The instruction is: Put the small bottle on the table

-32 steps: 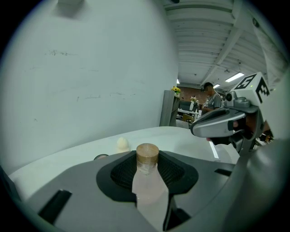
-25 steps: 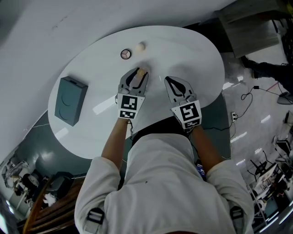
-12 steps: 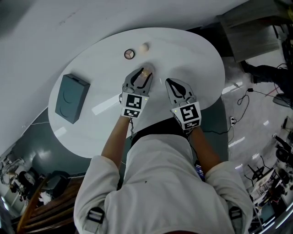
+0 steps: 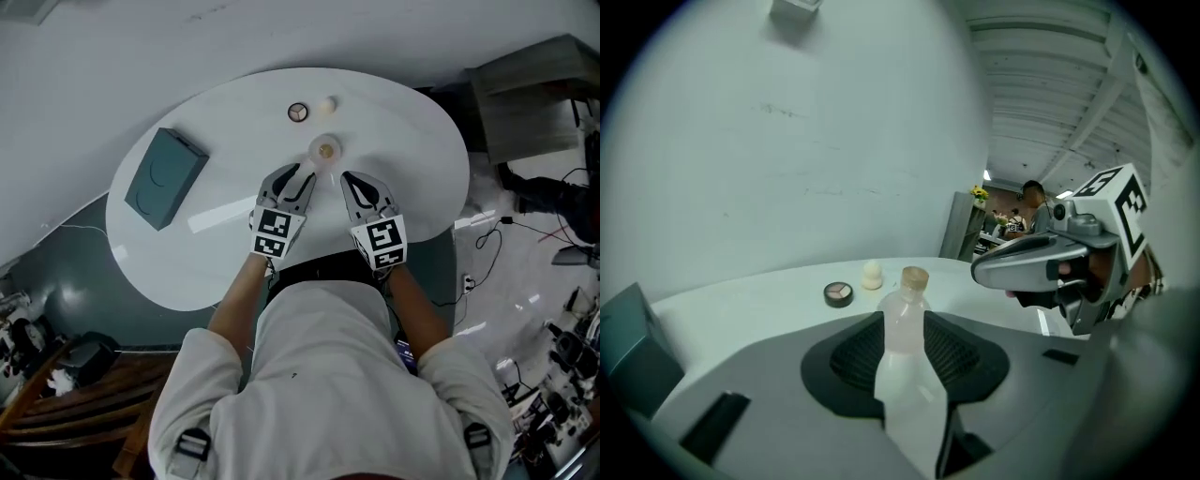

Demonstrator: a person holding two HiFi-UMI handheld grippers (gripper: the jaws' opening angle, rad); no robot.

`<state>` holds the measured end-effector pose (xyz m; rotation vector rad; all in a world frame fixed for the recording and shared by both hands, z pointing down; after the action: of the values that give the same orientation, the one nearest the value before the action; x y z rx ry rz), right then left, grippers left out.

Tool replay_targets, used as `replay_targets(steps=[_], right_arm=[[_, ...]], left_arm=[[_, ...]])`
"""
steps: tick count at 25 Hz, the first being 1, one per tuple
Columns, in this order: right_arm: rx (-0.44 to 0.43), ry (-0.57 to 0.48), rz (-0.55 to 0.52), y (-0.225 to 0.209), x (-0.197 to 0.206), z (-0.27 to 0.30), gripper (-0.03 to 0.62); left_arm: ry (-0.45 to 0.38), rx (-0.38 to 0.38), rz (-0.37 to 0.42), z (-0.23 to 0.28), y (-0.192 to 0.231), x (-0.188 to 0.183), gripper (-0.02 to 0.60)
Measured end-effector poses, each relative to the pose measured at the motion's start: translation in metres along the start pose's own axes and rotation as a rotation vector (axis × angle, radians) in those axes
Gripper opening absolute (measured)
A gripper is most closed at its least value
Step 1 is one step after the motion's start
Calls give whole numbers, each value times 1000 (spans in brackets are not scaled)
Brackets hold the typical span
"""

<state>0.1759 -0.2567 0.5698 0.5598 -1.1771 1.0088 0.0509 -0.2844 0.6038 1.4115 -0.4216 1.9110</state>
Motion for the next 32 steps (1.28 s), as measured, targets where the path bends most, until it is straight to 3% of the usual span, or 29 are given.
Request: replay_targets(steps=[4, 13, 18, 26, 32], right_arm=[[-76, 6, -30, 29, 3, 10, -2], [-148, -1, -50, 91, -1, 33, -2], [-155, -57, -54, 112, -25, 36, -2], [-158, -203, -120, 131, -99, 32, -2], [-136, -352, -187, 137, -165, 17, -2]], left_arm=[[13, -95, -11, -42, 2, 7, 36], [-26, -323, -127, -116, 20, 13, 23], [-118, -433, -189, -149, 35, -5, 21], [-289, -473, -141, -178, 51, -78, 21], [-427, -467, -51, -195, 50, -142, 21]])
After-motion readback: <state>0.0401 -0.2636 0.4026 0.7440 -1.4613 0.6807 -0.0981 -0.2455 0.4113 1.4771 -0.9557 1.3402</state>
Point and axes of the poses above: the fingertips, and each gripper's own axes: z forward along the fingers, y to its left, x out of its underside, the point moved 5 cm from there along -z, backward along the fingers, and after that the axes turned 14 degrees about -y, right-handed, at the moved point
